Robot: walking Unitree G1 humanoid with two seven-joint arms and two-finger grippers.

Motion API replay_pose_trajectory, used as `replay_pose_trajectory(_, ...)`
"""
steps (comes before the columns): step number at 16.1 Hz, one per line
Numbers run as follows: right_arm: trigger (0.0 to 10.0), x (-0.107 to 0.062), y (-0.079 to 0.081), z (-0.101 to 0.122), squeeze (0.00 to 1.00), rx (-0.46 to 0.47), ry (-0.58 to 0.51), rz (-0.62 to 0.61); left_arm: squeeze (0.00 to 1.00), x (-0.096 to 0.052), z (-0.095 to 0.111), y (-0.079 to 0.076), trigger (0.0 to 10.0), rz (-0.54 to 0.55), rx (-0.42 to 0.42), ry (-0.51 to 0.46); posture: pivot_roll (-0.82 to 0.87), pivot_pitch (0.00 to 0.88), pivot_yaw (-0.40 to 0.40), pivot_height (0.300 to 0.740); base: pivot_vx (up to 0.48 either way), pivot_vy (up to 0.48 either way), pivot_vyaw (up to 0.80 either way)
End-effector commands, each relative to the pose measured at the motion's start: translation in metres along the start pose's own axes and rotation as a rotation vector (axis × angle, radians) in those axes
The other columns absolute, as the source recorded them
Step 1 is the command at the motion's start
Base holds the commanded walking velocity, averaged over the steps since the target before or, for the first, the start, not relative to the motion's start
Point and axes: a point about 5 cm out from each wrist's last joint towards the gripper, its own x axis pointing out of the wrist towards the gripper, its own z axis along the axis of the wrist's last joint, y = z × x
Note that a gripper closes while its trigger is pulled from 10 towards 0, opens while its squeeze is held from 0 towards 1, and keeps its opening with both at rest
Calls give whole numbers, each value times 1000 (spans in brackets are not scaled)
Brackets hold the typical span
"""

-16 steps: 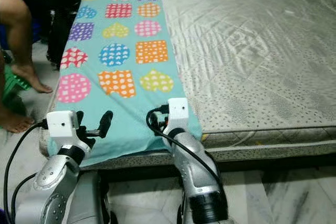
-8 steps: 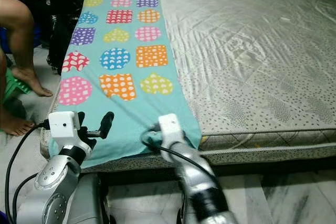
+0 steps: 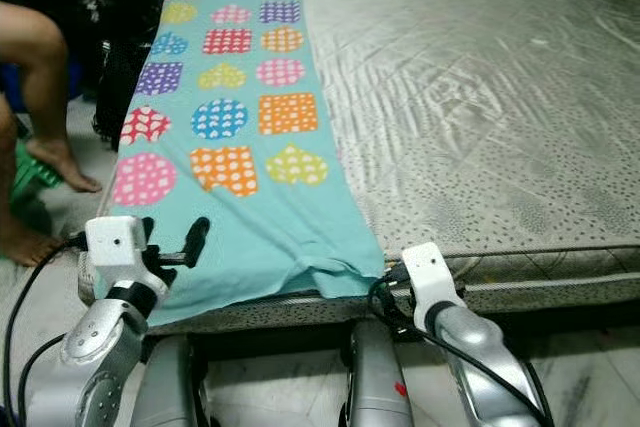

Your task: Clean up the room

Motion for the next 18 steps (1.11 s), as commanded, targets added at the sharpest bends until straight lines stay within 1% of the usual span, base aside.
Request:
replay_pose_trajectory(1,10000,-8,0,5,431,33,-63,10,0,0,-2,3,10000,-1,9,7,-109,74,19,550,0,0,0)
replay_pose_trajectory(2,10000,-10,2,7,0,50,-100,16,0,0,-2,3,10000,-3,8,8,-111,71,19,550,0,0,0)
replay_pose_trajectory(4,10000,-11,12,20,0,94,-210,27,0,1,-3,3,10000,-3,6,8,-110,60,20,550,0,0,0)
replay_pose_trajectory(6,10000,-9,26,40,0,212,-332,43,0,1,-3,2,10000,-5,6,1,-101,31,22,550,0,0,0)
replay_pose_trajectory(7,10000,-9,32,48,0,228,-376,53,0,2,-3,2,10000,-4,5,-3,-101,20,23,550,0,0,0)
replay_pose_trajectory(9,10000,-7,42,65,0,266,-462,85,0,4,-4,3,10000,-3,4,-8,-102,0,27,550,0,0,-506)
replay_pose_trajectory(13,10000,-2,41,79,0,299,-518,73,0,7,-5,2,10000,-9,3,-14,-105,0,31,550,0,0,-542)
replay_pose_trajectory(15,10000,0,39,82,0,303,-534,65,0,9,-6,0,10000,-15,1,-16,-112,0,39,550,0,0,-503)
replay_pose_trajectory(16,10000,1,38,82,0,311,-542,60,0,10,-7,0,10000,-16,0,-16,-113,0,39,558,0,0,-444)
replay_pose_trajectory(18,10000,-1,37,90,0,345,-611,39,0,13,-7,0,10000,-14,6,-30,-117,0,45,562,0,0,-509)
